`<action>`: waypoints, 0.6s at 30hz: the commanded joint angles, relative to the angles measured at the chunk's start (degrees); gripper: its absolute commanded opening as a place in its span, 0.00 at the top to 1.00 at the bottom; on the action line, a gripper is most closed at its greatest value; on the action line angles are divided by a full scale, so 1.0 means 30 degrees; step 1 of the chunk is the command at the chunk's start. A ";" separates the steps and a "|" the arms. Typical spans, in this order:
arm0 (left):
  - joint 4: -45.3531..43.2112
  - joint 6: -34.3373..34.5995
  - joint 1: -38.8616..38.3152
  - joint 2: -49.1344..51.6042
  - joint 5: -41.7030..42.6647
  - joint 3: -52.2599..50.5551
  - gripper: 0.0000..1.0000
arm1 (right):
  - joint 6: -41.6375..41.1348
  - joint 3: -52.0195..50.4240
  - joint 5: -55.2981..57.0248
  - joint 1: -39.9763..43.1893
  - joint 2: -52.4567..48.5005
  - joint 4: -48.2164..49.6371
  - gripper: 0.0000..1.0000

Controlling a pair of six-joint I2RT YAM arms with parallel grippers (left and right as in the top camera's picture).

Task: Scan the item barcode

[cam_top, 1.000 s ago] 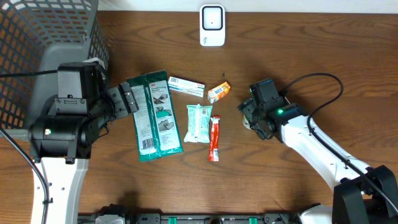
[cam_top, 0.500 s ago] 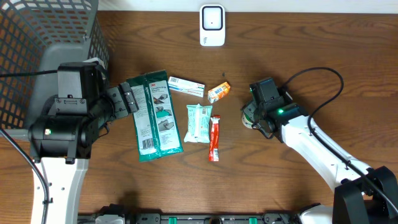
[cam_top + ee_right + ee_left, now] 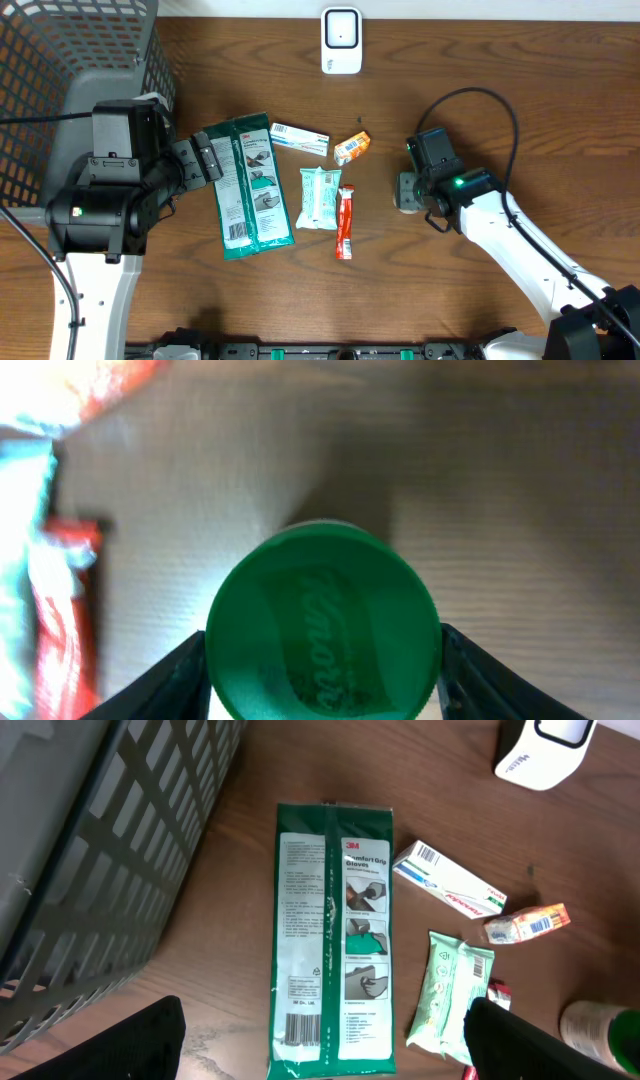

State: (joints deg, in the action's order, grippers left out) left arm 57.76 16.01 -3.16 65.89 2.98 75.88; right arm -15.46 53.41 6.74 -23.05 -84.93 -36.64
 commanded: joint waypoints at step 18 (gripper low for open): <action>0.0022 -0.0386 0.0022 0.0007 -0.0233 0.0153 0.10 | -0.2951 0.2477 0.0029 0.0066 0.0379 -0.1727 0.01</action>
State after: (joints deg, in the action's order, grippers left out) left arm 57.69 16.01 -3.16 65.89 2.98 75.90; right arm -8.97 59.77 7.57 -23.03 -84.25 -40.86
